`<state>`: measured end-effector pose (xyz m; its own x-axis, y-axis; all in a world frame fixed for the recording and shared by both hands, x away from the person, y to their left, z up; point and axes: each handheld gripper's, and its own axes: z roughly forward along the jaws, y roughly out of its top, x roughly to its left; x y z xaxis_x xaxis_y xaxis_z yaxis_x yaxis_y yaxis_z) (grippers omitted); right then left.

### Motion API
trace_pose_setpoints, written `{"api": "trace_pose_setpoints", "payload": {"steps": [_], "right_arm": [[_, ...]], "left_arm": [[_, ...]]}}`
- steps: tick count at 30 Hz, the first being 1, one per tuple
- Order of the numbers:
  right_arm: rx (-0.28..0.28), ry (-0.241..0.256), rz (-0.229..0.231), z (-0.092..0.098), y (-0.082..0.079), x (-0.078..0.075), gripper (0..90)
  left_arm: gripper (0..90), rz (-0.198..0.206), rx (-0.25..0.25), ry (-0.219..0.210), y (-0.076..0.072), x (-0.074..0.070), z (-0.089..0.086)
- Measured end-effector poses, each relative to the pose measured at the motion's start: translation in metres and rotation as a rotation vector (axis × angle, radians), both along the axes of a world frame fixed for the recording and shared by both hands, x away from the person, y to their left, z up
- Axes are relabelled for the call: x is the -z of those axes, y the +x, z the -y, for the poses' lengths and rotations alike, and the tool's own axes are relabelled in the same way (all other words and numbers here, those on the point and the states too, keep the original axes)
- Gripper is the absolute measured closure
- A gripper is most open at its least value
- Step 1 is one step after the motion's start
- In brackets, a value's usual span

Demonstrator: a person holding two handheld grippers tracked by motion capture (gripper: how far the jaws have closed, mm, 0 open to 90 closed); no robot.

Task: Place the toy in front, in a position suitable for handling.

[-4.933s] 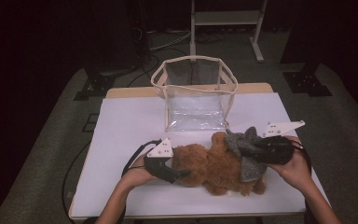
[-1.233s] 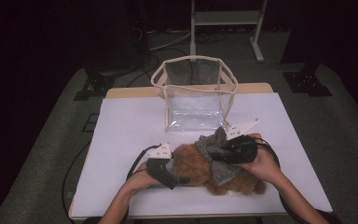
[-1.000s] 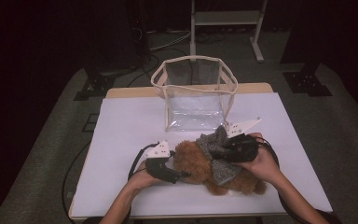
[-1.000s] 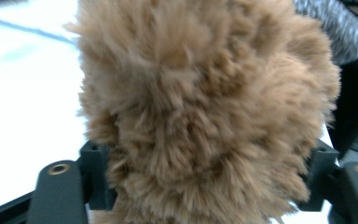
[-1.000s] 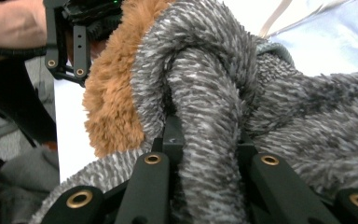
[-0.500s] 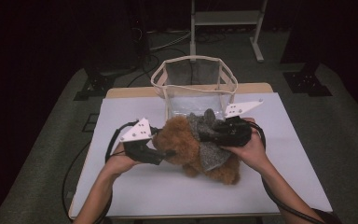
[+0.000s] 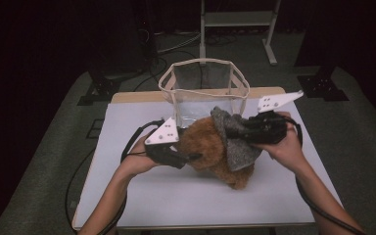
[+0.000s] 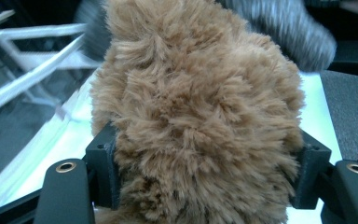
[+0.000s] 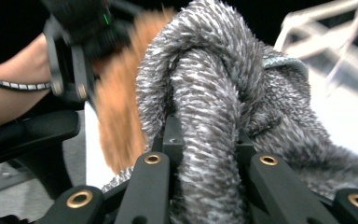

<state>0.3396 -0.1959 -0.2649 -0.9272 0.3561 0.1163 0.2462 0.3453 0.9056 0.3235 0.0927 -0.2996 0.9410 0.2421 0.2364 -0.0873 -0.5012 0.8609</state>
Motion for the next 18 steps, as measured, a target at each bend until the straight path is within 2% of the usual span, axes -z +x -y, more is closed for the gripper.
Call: {"api": "trace_pose_setpoints", "payload": {"steps": [1, 4, 7, 10, 11, 14, 18], "right_arm": [[-0.002, -0.006, 0.018, -0.001, 0.000, -0.011, 74.1], [-0.003, -0.068, 0.070, -0.013, 0.001, -0.037, 73.7], [-0.003, -0.131, 0.098, -0.023, 0.004, -0.050, 73.7], [0.003, -0.224, 0.116, -0.029, 0.004, -0.047, 73.5], [0.006, -0.242, 0.109, -0.028, 0.004, -0.044, 73.9], [0.012, -0.256, 0.079, -0.018, 0.006, -0.034, 75.3], [0.017, -0.263, 0.055, -0.007, 0.007, -0.025, 76.2]], "left_arm": [[29.1, 0.003, 0.006, -0.003, 0.001, -0.002, 0.007], [28.8, 0.019, 0.021, 0.017, 0.006, -0.007, 0.024], [28.6, 0.024, 0.033, 0.021, 0.008, -0.010, 0.036], [28.0, 0.033, 0.043, 0.044, 0.009, -0.013, 0.046], [27.1, 0.035, 0.043, 0.054, 0.009, -0.012, 0.048], [21.8, 0.038, 0.049, 0.063, 0.010, -0.009, 0.053], [15.2, 0.044, 0.059, 0.043, 0.009, -0.007, 0.054]]}}
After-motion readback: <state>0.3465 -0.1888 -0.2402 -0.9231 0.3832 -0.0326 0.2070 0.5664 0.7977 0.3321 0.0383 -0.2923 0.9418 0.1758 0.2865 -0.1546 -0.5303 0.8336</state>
